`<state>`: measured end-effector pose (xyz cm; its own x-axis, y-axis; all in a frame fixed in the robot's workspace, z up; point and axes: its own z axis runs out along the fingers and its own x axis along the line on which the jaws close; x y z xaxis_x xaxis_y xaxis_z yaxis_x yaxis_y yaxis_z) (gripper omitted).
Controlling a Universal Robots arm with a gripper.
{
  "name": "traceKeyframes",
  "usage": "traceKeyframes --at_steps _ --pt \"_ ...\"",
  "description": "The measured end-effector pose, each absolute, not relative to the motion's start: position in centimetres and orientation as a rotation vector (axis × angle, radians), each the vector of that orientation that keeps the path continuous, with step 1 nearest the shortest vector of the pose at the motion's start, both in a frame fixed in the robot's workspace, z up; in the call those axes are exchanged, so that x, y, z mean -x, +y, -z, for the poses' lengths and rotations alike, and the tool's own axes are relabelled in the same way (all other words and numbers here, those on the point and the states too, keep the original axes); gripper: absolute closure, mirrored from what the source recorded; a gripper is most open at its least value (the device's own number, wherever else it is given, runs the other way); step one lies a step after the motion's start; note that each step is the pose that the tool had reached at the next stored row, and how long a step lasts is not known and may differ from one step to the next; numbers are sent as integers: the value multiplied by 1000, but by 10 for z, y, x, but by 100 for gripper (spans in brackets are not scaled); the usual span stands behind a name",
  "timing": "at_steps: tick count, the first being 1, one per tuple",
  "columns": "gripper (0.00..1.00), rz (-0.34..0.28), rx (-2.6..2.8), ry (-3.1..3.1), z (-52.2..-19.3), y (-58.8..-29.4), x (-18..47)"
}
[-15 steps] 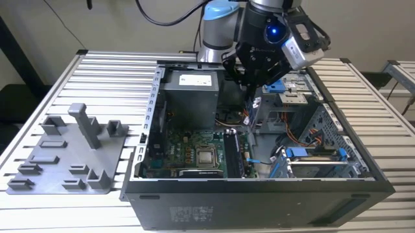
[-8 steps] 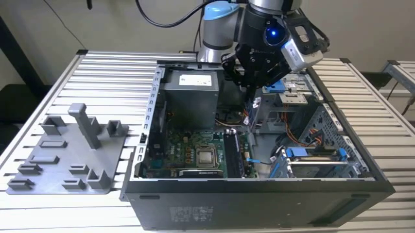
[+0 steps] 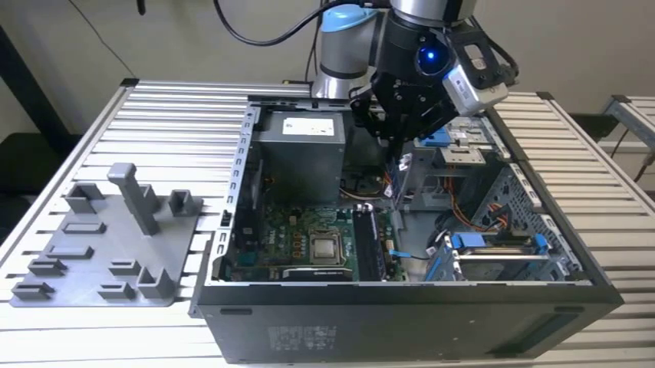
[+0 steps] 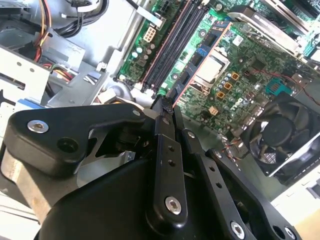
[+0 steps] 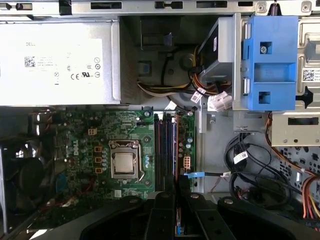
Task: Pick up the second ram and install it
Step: 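Insert the second ram into the second slot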
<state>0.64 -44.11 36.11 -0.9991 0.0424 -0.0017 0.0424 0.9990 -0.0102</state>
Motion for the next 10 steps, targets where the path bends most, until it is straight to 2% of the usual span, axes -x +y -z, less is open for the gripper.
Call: traceKeyframes --at_steps 10 --pt "86 16 -67 3139 -359 -441 -6"
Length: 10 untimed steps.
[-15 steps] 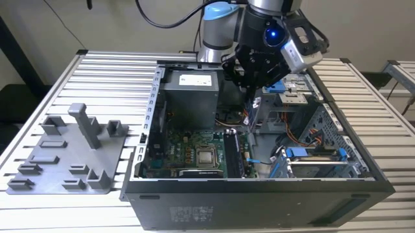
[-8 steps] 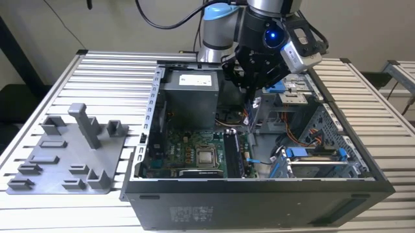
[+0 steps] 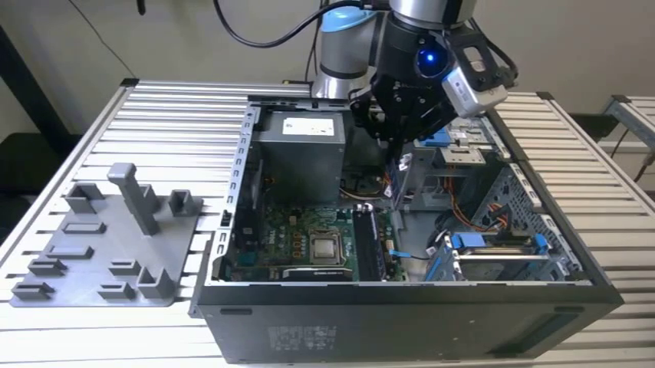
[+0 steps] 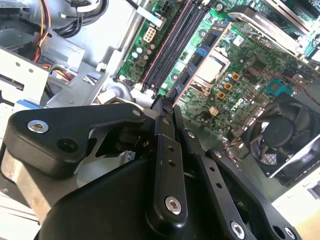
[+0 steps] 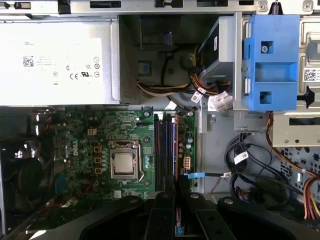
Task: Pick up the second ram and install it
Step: 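Insert the second ram into the second slot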
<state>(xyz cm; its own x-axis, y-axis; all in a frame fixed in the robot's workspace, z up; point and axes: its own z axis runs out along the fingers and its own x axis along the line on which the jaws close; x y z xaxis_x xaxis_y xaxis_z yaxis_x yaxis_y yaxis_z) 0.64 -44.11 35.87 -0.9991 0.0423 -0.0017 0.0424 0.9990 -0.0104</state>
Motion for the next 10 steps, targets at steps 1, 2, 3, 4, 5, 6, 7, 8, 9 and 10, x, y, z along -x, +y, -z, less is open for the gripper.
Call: traceKeyframes --at_steps 1,2,3,4,5,6,7,8,9,10 --pt "86 16 -67 3139 -358 -441 -6" --pt "86 16 -67 3139 -357 -441 -6" --pt "86 16 -67 3139 -357 -441 -6" --pt "86 16 -67 3139 -356 -441 -6" --pt "86 16 -67 3139 -355 -441 -6" --pt "86 16 -67 3139 -354 -441 -6" --pt "86 17 -67 3139 -354 -441 -6" --pt "86 17 -67 3139 -353 -441 -6" --pt "86 19 -67 3139 -352 -441 -6" --pt "86 19 -67 3139 -352 -441 -6"
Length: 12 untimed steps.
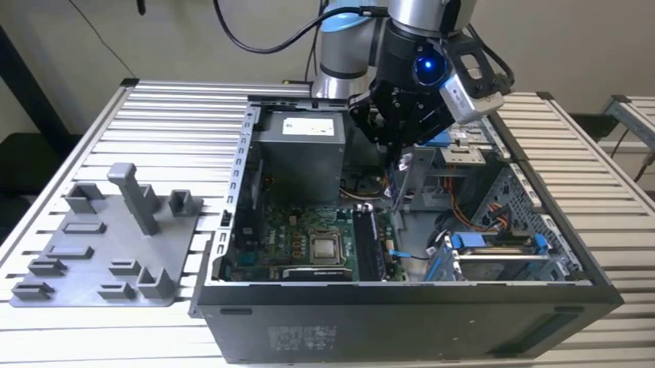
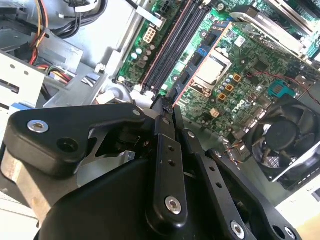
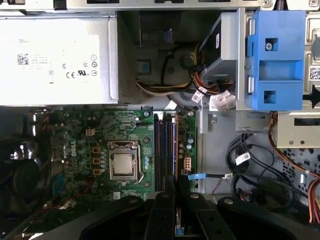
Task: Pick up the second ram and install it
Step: 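Insert the second ram into the second slot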
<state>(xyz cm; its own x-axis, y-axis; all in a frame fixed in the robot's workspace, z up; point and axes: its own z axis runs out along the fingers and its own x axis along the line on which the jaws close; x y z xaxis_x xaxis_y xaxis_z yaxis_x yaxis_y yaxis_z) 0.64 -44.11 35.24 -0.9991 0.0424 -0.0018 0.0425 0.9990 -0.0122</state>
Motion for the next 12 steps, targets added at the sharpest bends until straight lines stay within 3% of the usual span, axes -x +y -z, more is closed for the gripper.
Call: traceKeyframes --at_steps 12 --pt "86 18 -67 3139 -350 -441 -6"
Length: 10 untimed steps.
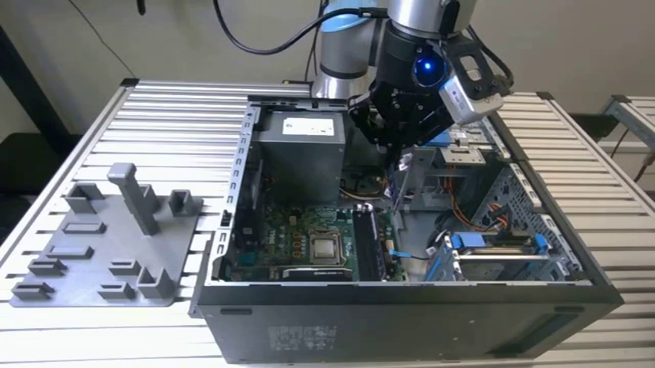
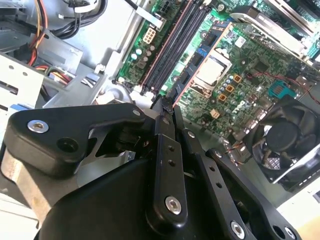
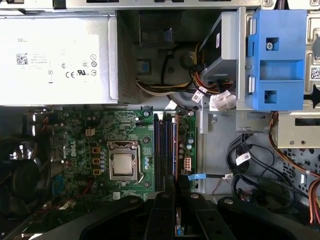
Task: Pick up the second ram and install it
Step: 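Insert the second ram into the second slot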
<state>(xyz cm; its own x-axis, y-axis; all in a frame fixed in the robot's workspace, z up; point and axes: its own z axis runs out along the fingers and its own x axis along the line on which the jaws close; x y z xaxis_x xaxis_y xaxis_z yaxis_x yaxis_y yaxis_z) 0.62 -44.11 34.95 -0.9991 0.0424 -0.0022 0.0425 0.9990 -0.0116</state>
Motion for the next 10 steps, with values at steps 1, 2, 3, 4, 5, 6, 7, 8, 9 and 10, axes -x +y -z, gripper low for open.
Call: traceKeyframes --at_steps 1,2,3,4,5,6,7,8,9,10 --pt "86 19 -67 3139 -348 -441 -6" --pt "86 19 -67 3139 -346 -441 -6" --pt "86 19 -67 3139 -344 -441 -6" --pt "86 19 -67 3139 -343 -441 -6" --pt "86 19 -66 3139 -341 -441 -6" --pt "86 19 -67 3139 -340 -441 -6" --pt "86 19 -67 3139 -339 -441 -5" --pt "86 19 -66 3139 -338 -441 -5" --pt "86 19 -65 3140 -338 -441 -5" --pt "86 19 -63 3140 -337 -441 -5"
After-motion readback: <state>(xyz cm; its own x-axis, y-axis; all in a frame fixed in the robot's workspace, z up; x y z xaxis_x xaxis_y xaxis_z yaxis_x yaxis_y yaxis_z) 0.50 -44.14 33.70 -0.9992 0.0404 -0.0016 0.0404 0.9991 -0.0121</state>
